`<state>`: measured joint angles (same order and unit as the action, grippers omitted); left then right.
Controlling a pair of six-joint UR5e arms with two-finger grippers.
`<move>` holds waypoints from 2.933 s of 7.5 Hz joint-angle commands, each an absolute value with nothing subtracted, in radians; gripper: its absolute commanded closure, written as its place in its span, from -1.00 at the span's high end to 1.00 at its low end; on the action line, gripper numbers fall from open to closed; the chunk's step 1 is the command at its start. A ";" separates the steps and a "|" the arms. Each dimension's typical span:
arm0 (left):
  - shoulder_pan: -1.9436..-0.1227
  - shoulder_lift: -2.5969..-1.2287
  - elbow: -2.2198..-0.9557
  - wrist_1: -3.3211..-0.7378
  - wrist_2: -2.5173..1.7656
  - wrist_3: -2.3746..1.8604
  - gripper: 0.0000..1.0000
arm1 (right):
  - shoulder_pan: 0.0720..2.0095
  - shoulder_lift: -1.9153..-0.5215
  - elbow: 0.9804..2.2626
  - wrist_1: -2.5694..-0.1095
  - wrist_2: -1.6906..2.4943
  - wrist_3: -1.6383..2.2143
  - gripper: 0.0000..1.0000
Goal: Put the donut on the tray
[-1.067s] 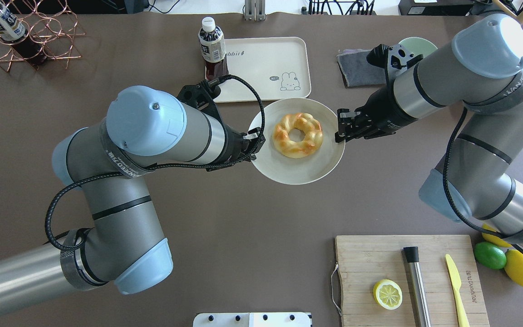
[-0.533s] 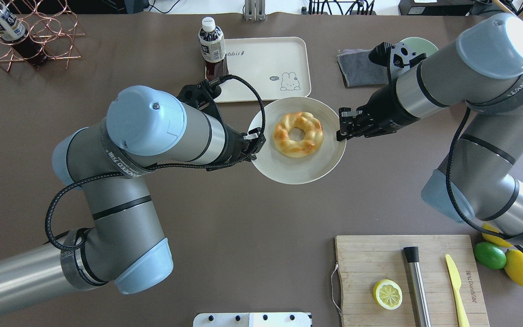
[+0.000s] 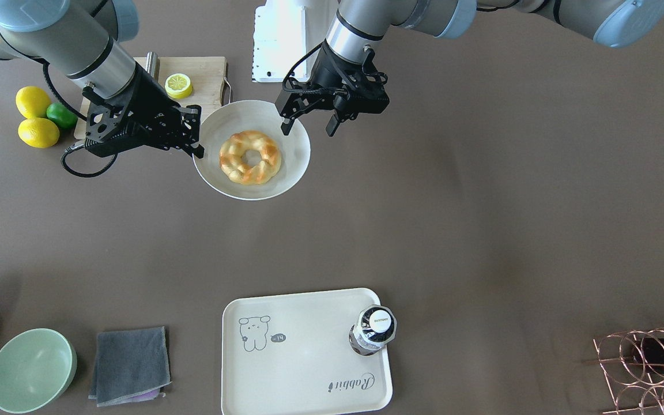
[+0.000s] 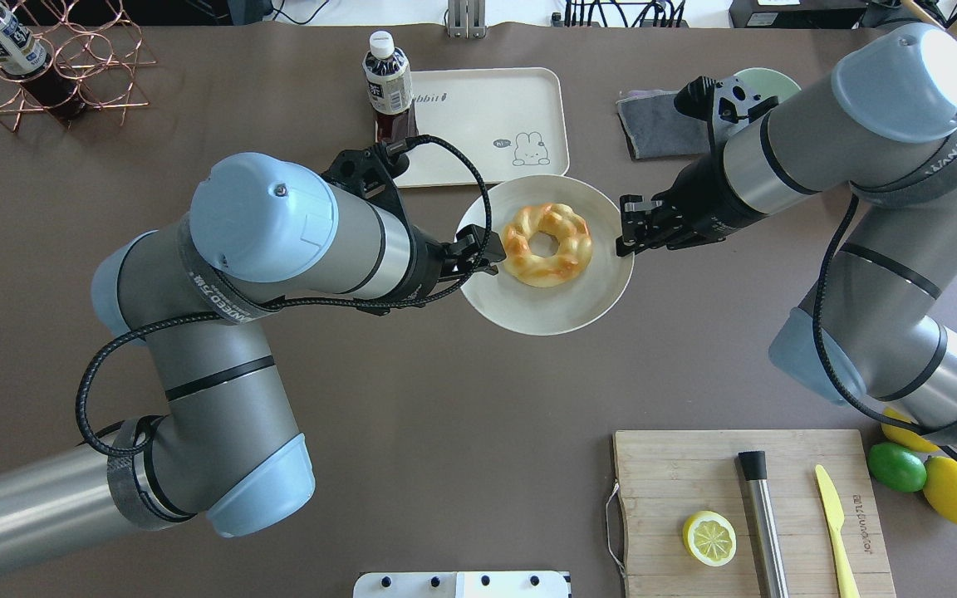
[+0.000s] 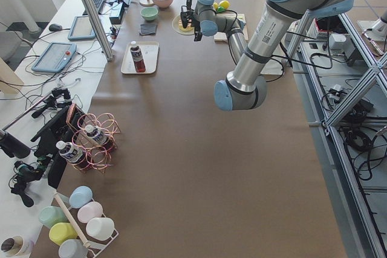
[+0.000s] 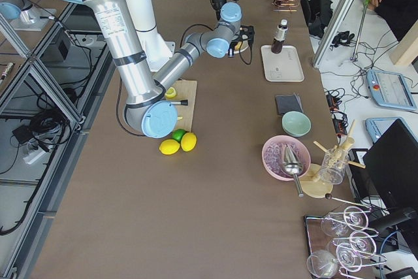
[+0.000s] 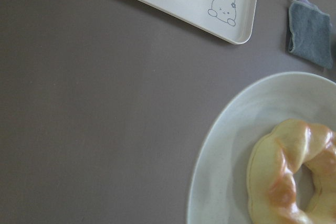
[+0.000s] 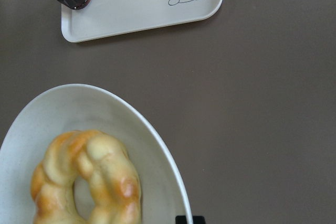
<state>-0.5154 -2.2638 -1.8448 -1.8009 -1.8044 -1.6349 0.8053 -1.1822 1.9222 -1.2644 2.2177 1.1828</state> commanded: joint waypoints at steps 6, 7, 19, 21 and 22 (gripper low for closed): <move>-0.643 -2.203 -1.847 -1.795 -1.914 -1.537 0.99 | 0.883 -1.024 1.584 -1.183 2.139 1.304 -1.00; -0.644 -2.201 -1.847 -1.795 -1.914 -1.537 0.99 | 0.899 -0.972 1.459 -1.043 2.138 1.377 -1.00; -0.695 -2.158 -1.821 -1.805 -1.914 -1.424 0.99 | 0.818 -0.632 0.799 -0.667 1.896 1.513 -1.00; -0.693 -2.158 -1.821 -1.804 -1.914 -1.425 0.99 | 0.795 -0.634 0.801 -0.667 1.834 1.513 0.97; -0.695 -2.157 -1.821 -1.804 -1.914 -1.425 0.99 | 0.796 -0.635 0.807 -0.667 1.833 1.511 0.98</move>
<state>-0.6943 -2.1582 -1.8210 -1.8042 -1.9144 -1.4244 0.8039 -0.6330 0.8002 -0.6674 1.8582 1.5125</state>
